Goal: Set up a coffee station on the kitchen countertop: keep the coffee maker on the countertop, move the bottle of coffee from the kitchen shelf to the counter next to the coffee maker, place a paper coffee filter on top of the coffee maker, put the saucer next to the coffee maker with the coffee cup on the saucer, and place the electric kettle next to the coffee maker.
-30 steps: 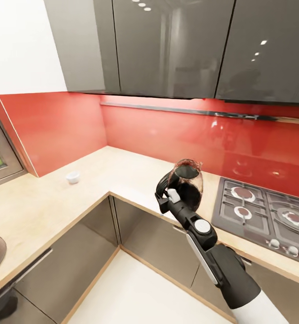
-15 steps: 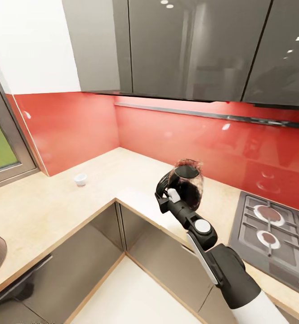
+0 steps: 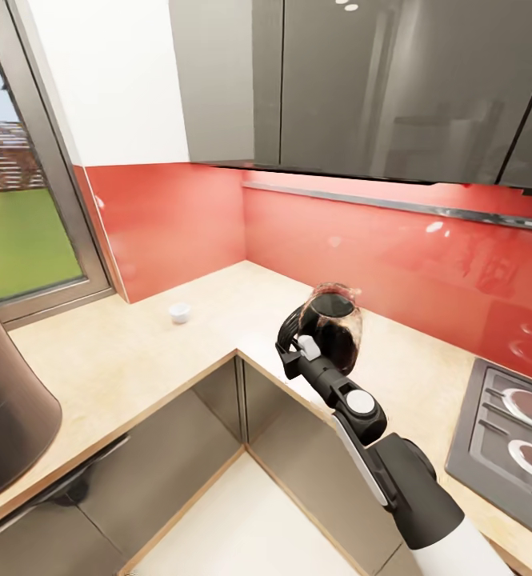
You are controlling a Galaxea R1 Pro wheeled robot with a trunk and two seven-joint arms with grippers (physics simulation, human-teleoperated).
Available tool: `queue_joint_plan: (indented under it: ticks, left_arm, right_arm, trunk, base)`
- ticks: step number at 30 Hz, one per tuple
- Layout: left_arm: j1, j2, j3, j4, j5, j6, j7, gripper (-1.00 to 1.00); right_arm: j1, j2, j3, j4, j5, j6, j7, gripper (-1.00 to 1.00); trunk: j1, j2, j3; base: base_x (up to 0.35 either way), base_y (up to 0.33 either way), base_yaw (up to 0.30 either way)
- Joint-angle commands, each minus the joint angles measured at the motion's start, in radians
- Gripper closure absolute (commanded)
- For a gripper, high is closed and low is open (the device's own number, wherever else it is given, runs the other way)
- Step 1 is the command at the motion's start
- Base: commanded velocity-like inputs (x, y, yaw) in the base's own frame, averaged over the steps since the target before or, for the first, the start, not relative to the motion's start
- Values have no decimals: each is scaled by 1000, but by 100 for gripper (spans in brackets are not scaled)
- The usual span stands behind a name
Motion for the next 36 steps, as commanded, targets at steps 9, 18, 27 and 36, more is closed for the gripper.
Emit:
queue_joint_plan:
  ticks: [9, 18, 27, 36]
  left_arm:
    - [4, 10, 6, -10, -1, -294, -5, -100]
    - [3, -1, -8, -127, -13, -429, -18, -100]
    - [3, -4, -2, -131, -10, -490, -19, -100]
    - [3, -5, 0, -131, -9, -491, -19, -100]
  right_arm:
    - [-1, 0, 1, -2, -2, 5, 1, 100]
    - [-1, 1, 1, 0, -3, 5, 2, 100]
    - [-1, 1, 1, 0, -3, 5, 2, 100]
    - [0, 0, 1, 0, -3, 4, 2, 100]
  trunk:
    - [1, -2, -2]
    - [1, -2, -2]
    - [1, -2, -2]
    - [1, -2, -2]
  base:
    - [0, 0, 278]
    - [0, 0, 278]
    - [0, 0, 278]
    - [0, 0, 278]
